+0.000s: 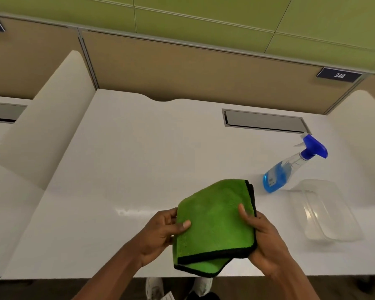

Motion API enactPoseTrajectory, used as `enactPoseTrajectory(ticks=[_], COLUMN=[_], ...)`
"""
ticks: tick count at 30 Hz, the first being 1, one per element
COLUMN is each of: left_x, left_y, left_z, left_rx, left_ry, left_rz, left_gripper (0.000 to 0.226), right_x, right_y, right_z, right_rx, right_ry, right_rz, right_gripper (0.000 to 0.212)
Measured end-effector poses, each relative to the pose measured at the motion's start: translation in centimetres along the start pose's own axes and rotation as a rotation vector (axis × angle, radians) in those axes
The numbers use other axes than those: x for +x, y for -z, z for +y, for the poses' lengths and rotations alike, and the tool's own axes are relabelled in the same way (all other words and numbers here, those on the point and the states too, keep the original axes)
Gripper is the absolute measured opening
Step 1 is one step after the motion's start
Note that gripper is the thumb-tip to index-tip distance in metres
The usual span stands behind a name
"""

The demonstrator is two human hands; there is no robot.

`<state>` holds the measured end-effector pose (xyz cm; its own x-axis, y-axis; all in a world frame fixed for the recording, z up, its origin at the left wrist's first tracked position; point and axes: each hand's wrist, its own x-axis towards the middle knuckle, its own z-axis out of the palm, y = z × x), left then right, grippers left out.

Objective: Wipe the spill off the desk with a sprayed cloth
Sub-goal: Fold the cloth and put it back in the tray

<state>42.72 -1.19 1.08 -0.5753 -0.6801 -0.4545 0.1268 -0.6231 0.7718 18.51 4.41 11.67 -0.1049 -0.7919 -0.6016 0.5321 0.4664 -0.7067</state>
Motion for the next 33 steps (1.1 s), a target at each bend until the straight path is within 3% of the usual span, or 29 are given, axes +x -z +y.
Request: enactPoseTrajectory(ticks=[3,9,18,22,26,30,33], left_x=[0.9,2.2,5.1,6.1,6.9,7.5,7.9], left_y=[-1.2,-4.1,-11.9,-15.0,-18.1,-21.3,-23.5], left_z=[0.1,0.3,0.0,-1.0,-1.3,-0.6,0.1], left_rx=[-0.008,0.096,0.094,0.189,0.303,0.191,0.191], left_ry=[-0.02,0.015,-0.089,-0.084,-0.124,-0.354,-0.417], left_rz=[0.051,0.069,0.092,0.112,0.144,0.213,0.199], left_gripper=[0.059,0.044,0.06,0.064,0.047,0.042,0.026], right_x=[-0.1,0.3,0.0,0.0,-0.1,-1.2,-1.0], right_y=[2.0,7.0,14.9,19.5,22.7,25.2,27.1], right_z=[-0.3,-0.9,-5.0,-7.2,-9.4,-12.5,-14.5], right_rx=[0.0,-0.128,-0.14,-0.33,-0.496,-0.487,-0.513], right_ry=[-0.064,-0.109,-0.096,-0.116,0.061,0.387,0.567], right_rz=[0.034,0.03,0.069,0.028,-0.118,-0.203,-0.221], right_gripper=[0.037,0.038,0.035,0.032,0.033,0.043,0.046])
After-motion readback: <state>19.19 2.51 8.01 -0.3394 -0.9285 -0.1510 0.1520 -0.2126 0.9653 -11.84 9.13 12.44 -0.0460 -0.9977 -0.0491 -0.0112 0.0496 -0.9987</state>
